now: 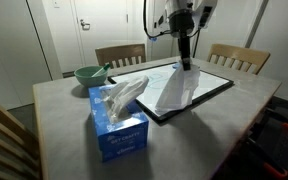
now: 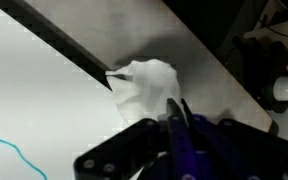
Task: Pick up the wipe and rub the white board
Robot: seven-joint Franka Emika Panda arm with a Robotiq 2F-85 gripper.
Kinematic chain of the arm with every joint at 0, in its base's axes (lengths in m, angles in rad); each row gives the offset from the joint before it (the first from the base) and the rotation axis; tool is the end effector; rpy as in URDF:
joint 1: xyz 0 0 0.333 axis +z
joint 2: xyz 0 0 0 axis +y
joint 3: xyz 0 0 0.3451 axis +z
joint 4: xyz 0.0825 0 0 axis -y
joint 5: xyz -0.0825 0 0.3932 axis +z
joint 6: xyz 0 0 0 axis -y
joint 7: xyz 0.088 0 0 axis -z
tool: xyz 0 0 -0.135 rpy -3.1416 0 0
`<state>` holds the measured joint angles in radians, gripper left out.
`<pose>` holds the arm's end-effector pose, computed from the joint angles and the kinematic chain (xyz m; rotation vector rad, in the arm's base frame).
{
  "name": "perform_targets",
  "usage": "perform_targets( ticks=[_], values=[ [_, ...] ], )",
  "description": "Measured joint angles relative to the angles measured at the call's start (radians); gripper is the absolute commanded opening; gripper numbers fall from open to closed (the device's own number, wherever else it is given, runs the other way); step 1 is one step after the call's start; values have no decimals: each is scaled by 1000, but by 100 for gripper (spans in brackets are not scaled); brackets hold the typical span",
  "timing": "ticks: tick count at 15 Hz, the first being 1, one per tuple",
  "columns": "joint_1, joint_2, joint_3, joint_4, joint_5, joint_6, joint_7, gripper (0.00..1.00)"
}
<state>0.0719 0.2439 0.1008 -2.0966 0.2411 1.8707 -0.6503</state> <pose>0.5108 0.1139 0.2767 -2.5833 -0.9415 0.5611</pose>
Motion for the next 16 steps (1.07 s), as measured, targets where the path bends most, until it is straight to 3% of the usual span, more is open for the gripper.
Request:
perform_targets(
  ticks=[8, 11, 16],
  values=[
    [32, 22, 54, -1, -39, 147, 63, 0],
    [67, 39, 67, -11, -121, 229, 138, 0],
    [90, 46, 71, -29, -237, 268, 245, 0]
  ],
)
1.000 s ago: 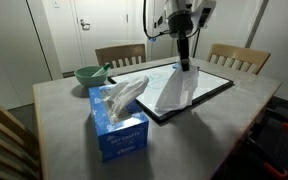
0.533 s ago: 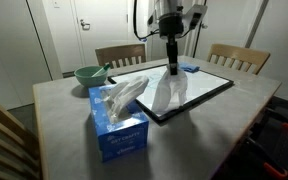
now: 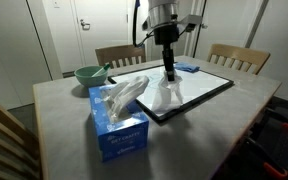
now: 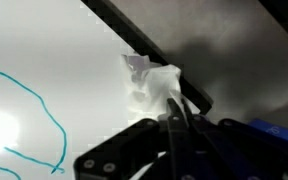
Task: Pick up the wipe and rub the white board
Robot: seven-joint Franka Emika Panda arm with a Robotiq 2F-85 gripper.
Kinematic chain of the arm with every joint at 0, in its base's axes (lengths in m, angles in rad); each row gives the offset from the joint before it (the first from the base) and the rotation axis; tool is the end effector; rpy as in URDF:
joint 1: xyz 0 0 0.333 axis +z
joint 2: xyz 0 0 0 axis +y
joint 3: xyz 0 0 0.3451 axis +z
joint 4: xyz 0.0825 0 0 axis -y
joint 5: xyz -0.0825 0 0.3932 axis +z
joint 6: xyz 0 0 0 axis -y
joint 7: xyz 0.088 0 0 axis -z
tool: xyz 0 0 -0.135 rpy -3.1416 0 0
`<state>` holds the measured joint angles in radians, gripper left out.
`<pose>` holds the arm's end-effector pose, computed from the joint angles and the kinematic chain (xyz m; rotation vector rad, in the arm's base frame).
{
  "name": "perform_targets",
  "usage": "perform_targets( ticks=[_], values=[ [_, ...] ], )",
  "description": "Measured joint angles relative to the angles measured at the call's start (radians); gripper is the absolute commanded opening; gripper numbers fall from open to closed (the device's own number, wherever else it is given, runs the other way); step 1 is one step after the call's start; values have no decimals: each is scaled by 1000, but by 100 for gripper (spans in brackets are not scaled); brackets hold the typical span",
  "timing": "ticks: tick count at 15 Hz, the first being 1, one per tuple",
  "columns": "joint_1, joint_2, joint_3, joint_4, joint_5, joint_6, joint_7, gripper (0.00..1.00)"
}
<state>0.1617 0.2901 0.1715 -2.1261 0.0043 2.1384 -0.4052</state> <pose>0.5180 0.1798 0.2490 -2.8470 -1.0965 0.4169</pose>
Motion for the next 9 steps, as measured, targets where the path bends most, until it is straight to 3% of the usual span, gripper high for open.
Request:
perform_targets(
  ticks=[9],
  values=[
    [22, 1, 15, -95, -57, 168, 125, 0]
  ],
)
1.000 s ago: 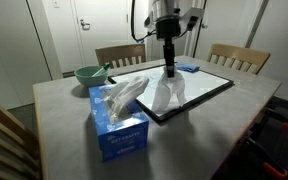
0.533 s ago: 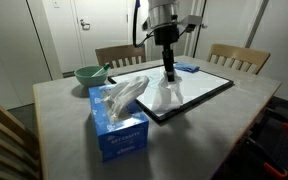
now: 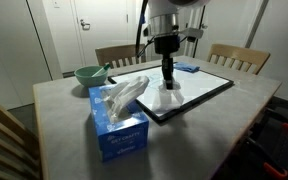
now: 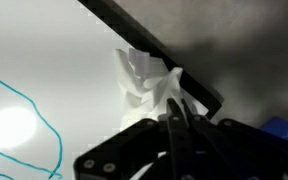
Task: Pick up the wipe and rub the white board
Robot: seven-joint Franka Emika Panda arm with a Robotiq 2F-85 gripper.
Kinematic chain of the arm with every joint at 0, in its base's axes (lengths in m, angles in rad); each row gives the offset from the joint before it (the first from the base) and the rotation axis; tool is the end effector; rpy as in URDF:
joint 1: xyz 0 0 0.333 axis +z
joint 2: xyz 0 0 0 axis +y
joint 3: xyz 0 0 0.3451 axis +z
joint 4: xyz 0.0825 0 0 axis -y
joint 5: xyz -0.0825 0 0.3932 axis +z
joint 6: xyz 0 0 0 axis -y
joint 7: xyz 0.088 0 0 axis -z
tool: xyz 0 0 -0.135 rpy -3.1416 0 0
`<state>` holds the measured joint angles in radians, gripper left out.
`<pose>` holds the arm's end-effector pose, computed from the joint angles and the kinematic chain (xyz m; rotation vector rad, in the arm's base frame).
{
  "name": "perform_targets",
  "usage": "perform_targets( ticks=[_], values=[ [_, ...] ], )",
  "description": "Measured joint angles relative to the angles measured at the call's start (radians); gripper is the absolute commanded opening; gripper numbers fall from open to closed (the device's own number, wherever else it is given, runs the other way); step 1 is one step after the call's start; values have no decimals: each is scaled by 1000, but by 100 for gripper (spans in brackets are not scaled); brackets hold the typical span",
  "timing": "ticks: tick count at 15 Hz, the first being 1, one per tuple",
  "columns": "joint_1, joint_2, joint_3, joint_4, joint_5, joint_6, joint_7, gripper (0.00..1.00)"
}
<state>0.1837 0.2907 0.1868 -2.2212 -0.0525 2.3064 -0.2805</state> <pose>0.4992 0.1935 0.2233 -2.9339 -1.0508 0.3128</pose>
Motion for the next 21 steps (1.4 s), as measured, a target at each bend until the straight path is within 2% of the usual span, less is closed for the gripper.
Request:
perform_targets(
  ticks=[6, 13, 17, 21],
  values=[
    [9, 5, -9, -86, -126, 187, 142, 0],
    [9, 52, -28, -158, -138, 393, 199, 0],
    [9, 95, -37, -172, -138, 454, 208, 0],
    [18, 98, -46, -169, -144, 459, 208, 0]
  ],
)
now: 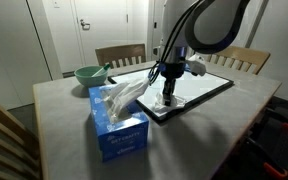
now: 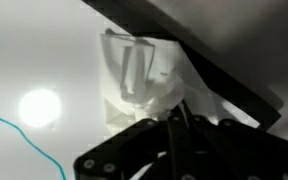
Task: Pick up the wipe and rub the white board
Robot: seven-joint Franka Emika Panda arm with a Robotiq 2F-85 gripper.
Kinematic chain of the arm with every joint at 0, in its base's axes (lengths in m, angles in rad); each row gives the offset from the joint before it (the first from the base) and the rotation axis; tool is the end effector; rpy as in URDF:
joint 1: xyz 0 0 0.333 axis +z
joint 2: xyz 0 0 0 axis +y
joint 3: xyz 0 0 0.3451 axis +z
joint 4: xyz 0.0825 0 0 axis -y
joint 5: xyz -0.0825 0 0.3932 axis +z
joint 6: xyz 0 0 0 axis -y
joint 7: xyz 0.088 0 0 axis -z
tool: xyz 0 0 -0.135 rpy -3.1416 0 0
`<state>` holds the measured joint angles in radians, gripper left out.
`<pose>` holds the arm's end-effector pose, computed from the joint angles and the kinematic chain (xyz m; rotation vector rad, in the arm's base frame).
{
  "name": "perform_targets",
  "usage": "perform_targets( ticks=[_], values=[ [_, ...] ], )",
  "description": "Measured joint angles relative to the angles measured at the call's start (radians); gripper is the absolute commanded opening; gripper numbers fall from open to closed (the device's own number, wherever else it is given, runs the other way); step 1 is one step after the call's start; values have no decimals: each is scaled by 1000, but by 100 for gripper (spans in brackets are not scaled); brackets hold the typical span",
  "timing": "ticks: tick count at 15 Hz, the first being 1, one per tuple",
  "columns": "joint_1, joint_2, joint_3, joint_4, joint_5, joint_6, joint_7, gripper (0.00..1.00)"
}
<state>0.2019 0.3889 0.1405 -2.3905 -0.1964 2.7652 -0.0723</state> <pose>0.4767 0.1814 0.1485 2.9890 0.9043 -0.0053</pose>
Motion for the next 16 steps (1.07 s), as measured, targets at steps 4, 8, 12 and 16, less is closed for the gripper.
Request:
perform_targets(
  ticks=[4, 8, 12, 16],
  values=[
    [14, 4, -25, 9, -31, 0, 0, 0],
    [0, 13, -34, 40, -32, 0, -39, 0],
    [-50, 15, -22, 92, -25, 0, -137, 0],
    [-113, 28, 2, 152, -1, -6, -241, 0]
  ],
)
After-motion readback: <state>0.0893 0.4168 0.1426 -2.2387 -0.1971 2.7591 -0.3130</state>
